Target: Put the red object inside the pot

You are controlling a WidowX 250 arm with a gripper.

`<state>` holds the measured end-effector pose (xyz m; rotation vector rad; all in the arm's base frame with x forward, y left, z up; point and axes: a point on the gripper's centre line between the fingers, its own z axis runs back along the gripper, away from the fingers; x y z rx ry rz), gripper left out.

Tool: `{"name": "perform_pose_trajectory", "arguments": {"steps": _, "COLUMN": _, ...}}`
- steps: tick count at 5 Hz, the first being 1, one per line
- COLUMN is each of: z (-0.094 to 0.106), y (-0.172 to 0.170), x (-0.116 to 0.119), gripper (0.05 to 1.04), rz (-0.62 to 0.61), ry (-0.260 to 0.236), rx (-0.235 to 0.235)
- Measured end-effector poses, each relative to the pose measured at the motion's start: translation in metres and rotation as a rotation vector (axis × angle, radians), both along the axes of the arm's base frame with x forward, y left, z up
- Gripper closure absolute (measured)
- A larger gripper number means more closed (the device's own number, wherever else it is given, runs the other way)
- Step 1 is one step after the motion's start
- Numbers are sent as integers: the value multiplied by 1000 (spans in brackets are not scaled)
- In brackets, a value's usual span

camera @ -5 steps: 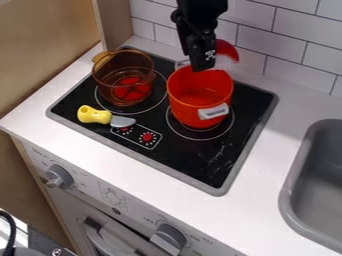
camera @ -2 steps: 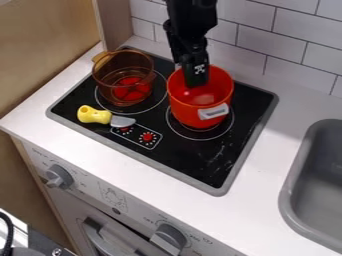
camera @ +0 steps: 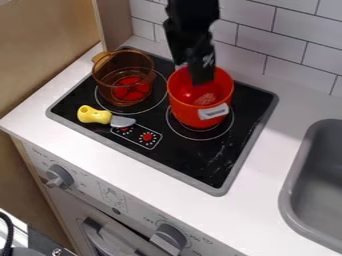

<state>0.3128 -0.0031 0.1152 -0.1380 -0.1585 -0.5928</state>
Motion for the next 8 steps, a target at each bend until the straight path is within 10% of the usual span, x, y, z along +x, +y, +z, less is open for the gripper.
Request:
{"name": "perform_pose_trajectory", "arguments": {"steps": 2, "z": 42, "y": 7, "x": -23, "gripper": 83, "rz": 364, "ry": -198, "rx": -194}}
{"name": "perform_pose_trajectory", "arguments": {"steps": 4, "z": 48, "y": 15, "x": -39, "gripper": 83, "rz": 431, "ry": -282, "rx": 58}}
{"name": "perform_pose_trajectory", "arguments": {"steps": 5, "z": 52, "y": 24, "x": -54, "gripper": 83, "rz": 438, "ry": -194, "rx": 210}}
{"name": "perform_pose_trajectory", "arguments": {"steps": 6, "z": 49, "y": 26, "x": -61, "gripper": 83, "rz": 445, "ry": -88, "rx": 241}}
{"name": "perform_pose_trajectory", "arguments": {"steps": 8, "z": 30, "y": 23, "x": -70, "gripper": 83, "rz": 462, "ry": -9, "rx": 118}}
